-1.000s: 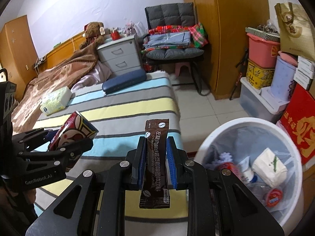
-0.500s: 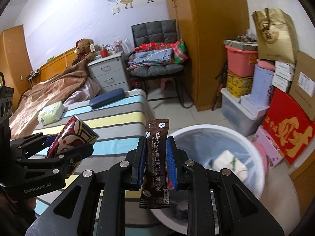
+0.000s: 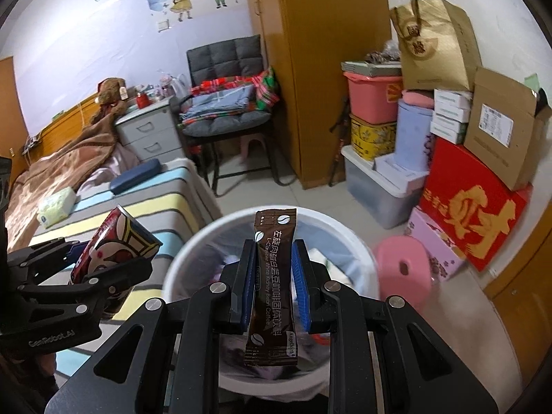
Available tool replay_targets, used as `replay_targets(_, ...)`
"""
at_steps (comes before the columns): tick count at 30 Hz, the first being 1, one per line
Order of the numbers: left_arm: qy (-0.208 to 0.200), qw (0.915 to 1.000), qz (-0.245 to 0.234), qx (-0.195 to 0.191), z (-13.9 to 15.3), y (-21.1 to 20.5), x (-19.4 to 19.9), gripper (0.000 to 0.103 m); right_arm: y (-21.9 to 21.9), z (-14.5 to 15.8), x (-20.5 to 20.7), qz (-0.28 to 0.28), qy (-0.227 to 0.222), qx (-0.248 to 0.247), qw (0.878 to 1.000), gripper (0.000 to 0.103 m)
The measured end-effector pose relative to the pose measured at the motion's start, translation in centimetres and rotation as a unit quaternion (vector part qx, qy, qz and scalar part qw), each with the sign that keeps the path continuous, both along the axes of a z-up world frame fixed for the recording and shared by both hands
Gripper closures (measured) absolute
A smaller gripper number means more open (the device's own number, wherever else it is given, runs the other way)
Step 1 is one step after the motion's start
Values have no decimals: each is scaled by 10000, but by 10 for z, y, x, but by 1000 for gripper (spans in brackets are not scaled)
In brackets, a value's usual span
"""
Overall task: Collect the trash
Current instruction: 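Carry the milk can and snack bar over the white bin with both tools, then open both tools to drop the milk can and snack bar into the bin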
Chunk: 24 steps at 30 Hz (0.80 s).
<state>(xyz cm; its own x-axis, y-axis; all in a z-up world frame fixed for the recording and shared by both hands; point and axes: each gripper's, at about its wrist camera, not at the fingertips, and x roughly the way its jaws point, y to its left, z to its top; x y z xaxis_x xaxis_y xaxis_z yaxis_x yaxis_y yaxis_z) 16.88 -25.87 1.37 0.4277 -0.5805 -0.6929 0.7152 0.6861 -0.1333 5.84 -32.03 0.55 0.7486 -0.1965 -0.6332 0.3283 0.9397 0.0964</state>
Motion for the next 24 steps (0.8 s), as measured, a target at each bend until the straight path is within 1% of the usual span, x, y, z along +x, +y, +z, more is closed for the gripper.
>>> replay_targets(3,156,9999,-55,45,-11,-15,0,48,-9,-9,0,-28,163,38,9999,81)
replay_targets(6,58,9997,-97,205,-21,-28,-3,48,-18,-18,1,-44,282,96,9995,81)
replay_targets(7,106,9997,-109,214,-24,-31,-2,48,-20,-21,2,-45,318,123,9994,81)
replay_targets(9,263,9994,-142,185,-30,-37,0,47,-23,-26,3,-30,386,136,9992,81)
replay_targets(12,248,9993,-95,251,-36,-43,2,47,-28,-29,5,-16,429,155,9990,81)
replay_targets(15,412,9990,-45,152,-39,-44,8,47,-32,-30,6,7,445,151,9989,81)
replay_targets(16,379,9992,-12,137,-38,-44,8,47,-32,-30,6,24,450,157,9989,80)
replay_targets(17,300,9995,-6,136,-36,-43,7,45,-34,-31,6,36,456,161,9988,80)
replay_targets(18,203,9997,-12,137,-35,-43,6,38,-34,-30,6,50,456,161,9988,80)
replay_targets(19,172,9998,-11,129,-33,-44,6,35,-33,-29,5,54,447,150,9989,78)
replay_targets(21,250,9997,-12,40,-31,-43,7,35,-35,-29,6,28,438,106,9990,64)
replay_targets(22,275,9996,-6,3,-30,-42,7,35,-34,-28,4,27,420,109,9991,51)
replay_targets(23,260,9997,11,1,-29,-41,7,35,-35,-28,5,42,399,127,9991,49)
replay_targets(24,221,9998,14,11,-28,-40,6,35,-34,-27,4,64,366,141,9992,49)
